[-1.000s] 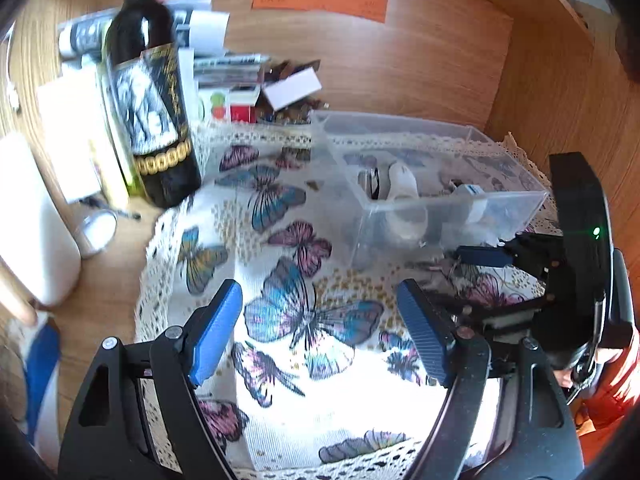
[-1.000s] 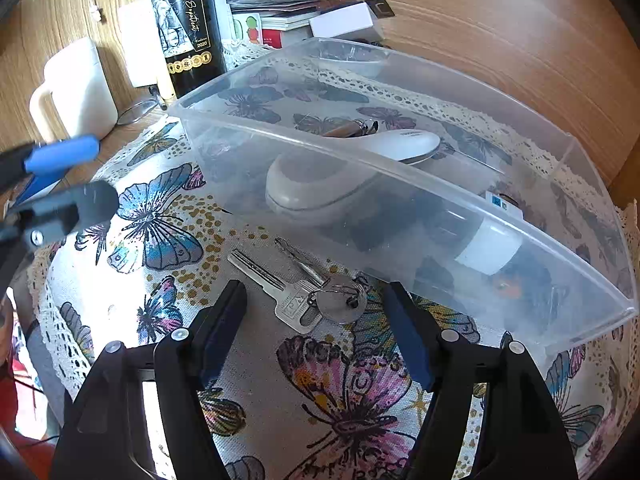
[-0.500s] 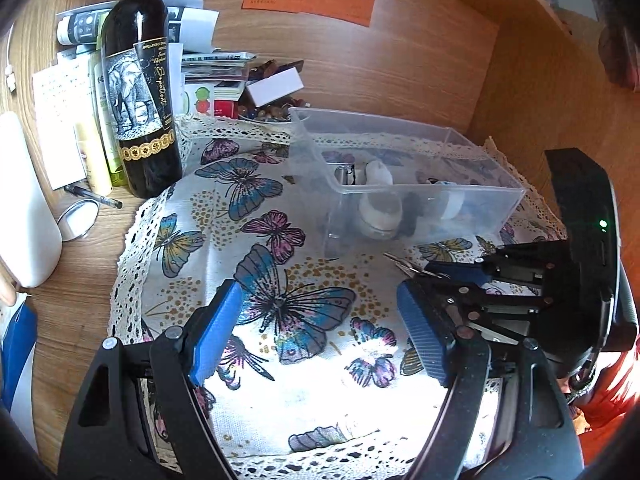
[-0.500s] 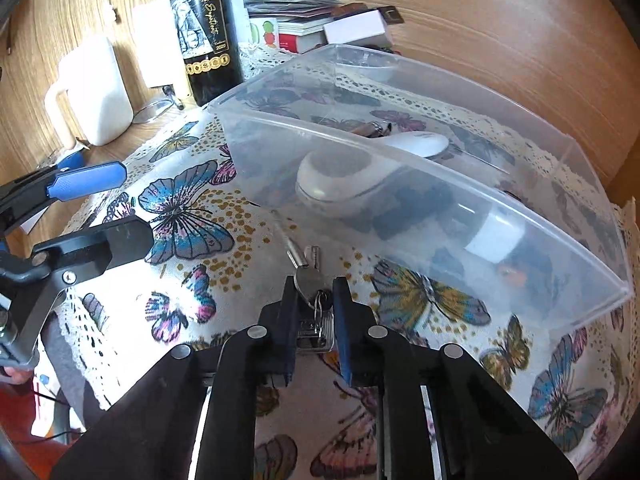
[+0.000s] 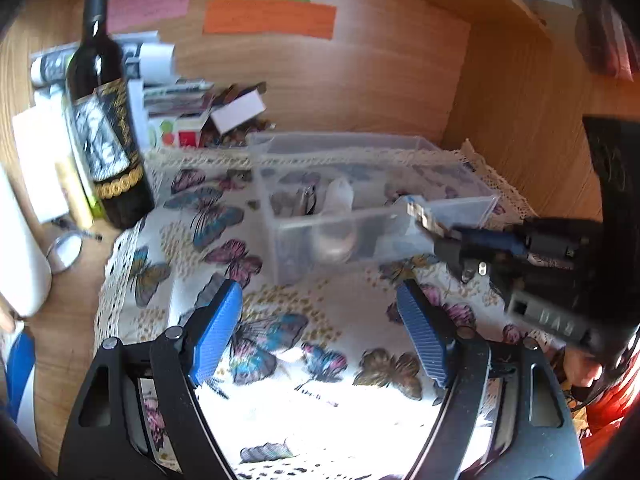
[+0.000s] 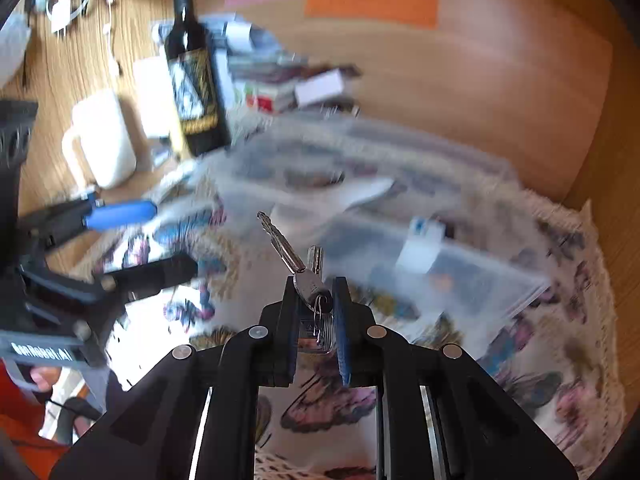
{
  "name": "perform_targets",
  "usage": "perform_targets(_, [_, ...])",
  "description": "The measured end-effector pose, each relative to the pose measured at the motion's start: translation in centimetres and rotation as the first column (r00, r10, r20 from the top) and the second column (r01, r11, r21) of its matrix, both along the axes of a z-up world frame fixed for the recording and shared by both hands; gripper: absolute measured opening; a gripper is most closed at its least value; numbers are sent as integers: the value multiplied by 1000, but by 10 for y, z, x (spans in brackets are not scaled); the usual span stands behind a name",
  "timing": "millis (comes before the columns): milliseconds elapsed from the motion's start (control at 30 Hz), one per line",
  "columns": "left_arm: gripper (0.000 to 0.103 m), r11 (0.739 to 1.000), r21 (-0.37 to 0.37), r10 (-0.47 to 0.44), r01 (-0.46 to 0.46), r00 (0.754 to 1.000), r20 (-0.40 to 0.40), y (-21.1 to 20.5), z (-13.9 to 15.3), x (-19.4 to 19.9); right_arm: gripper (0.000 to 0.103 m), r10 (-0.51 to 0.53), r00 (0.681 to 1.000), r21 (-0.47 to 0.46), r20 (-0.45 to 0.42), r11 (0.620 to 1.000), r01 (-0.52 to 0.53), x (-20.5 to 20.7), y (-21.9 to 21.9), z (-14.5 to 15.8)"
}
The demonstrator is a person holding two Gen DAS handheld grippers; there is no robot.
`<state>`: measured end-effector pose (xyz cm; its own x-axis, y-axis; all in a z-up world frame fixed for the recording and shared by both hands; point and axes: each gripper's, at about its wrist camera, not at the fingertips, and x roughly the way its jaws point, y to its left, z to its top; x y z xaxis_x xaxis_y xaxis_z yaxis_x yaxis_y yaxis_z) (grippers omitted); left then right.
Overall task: Organize rigid objects
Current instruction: 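Lift the keys with the right gripper and drop them into the clear box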
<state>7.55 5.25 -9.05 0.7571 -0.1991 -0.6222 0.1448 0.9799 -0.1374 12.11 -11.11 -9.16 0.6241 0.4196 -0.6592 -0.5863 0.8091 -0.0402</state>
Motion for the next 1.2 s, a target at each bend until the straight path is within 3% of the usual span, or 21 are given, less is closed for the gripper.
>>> perform_targets(267, [80,1000,9,2,-2,1000,23,-10,13,10,14,-55,995,84,83,995,48,39,-6,27])
perform_targets(567, [80,999,31,25,-26,999,28,-13,17,16,15,-79,997,28,-5,996,79,81,0,0])
perform_targets(833, [80,999,24,32,-32,999,22,-17,18,20,15,-62,998,17,-23,998,63,78,0,-9])
perform_targets(1000, [80,999,37,34,-36,998,57,-21,29,18,17,-56,998,48,13,997,55,63,-9,5])
perform_targets(1100, [80,998,40,38,-42,994,101,-23,41,13,29,-65,996,89,62,994,59,47,-19,23])
perform_targets(1167, [81,998,40,42,-48,989,138,-25,51,9,49,-67,993,124,93,991,55,35,-27,36])
perform_targets(1200, [82,998,40,44,-51,987,156,-26,55,7,53,-71,990,145,118,988,54,27,-32,44])
